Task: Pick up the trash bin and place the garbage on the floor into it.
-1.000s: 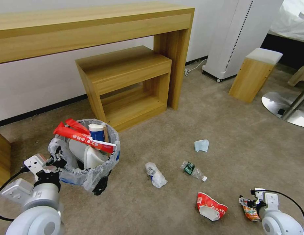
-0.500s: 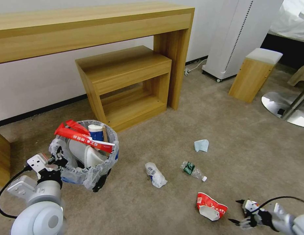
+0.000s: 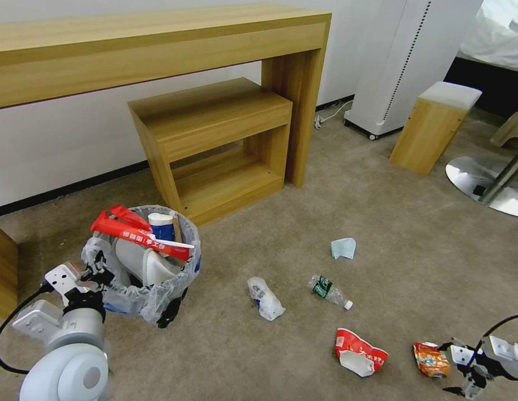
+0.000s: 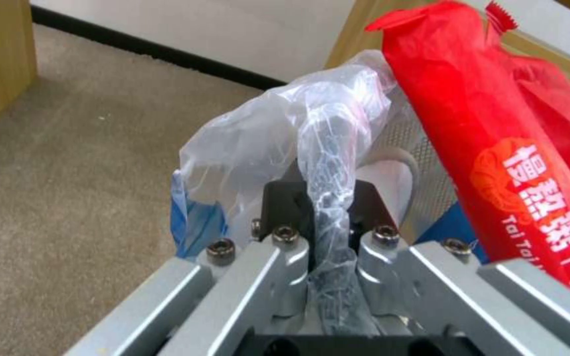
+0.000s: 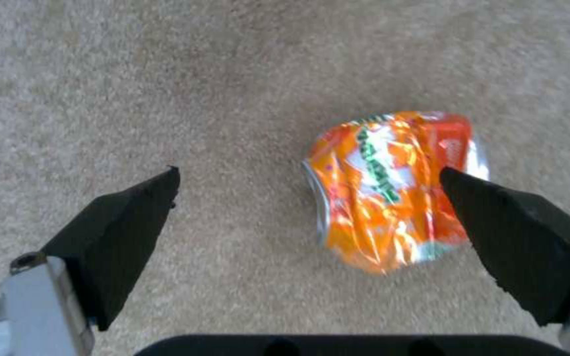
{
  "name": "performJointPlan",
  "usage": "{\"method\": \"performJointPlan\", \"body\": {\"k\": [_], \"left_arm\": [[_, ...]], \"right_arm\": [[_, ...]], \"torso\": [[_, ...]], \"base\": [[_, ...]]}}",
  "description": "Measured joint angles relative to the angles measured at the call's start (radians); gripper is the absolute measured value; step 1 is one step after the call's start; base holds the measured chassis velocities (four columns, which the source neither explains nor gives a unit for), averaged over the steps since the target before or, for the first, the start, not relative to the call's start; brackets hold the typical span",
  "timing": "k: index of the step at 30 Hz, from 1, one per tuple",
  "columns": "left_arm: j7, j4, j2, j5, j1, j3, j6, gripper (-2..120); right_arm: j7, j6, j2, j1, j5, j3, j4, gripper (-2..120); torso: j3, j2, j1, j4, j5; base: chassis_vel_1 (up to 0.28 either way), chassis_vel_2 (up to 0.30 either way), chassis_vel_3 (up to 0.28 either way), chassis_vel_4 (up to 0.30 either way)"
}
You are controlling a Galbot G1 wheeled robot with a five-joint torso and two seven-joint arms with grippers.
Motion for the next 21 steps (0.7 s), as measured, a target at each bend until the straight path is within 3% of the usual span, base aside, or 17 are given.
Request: {"method": "performJointPlan", "body": {"k": [6, 9, 19, 21], "left_arm": [[-0.002, -0.008, -0.011, 0.012, 0.000, 0.009, 0.000, 3], [-0.003, -0.011, -0.016, 0.020, 0.003, 0.009, -0.001, 3], [-0.012, -0.018, -0.022, 0.029, -0.002, 0.010, 0.000, 3], [-0.012, -0.018, -0.024, 0.032, -0.003, 0.011, 0.000, 3]], "right_arm": [[0.024, 0.019, 0.049, 0.042, -0.069, -0.027, -0.028, 96], [0.034, 0.033, 0.071, 0.073, -0.110, -0.044, -0.076, 85], [0.074, 0.060, 0.099, 0.133, -0.193, -0.068, -0.177, 74], [0.084, 0.061, 0.102, 0.147, -0.201, -0.070, -0.190, 65]], "torso": [[0.000, 0.000, 0.000, 0.0000, 0.0002], [0.000, 0.000, 0.000, 0.0001, 0.0001], [0.000, 0.000, 0.000, 0.0001, 0.0002], [0.000, 0.000, 0.000, 0.0001, 0.0002]], "base": [[0.000, 0.000, 0.000, 0.000], [0.000, 0.000, 0.000, 0.000], [0.000, 0.000, 0.000, 0.000], [0.000, 0.000, 0.000, 0.000]]}}
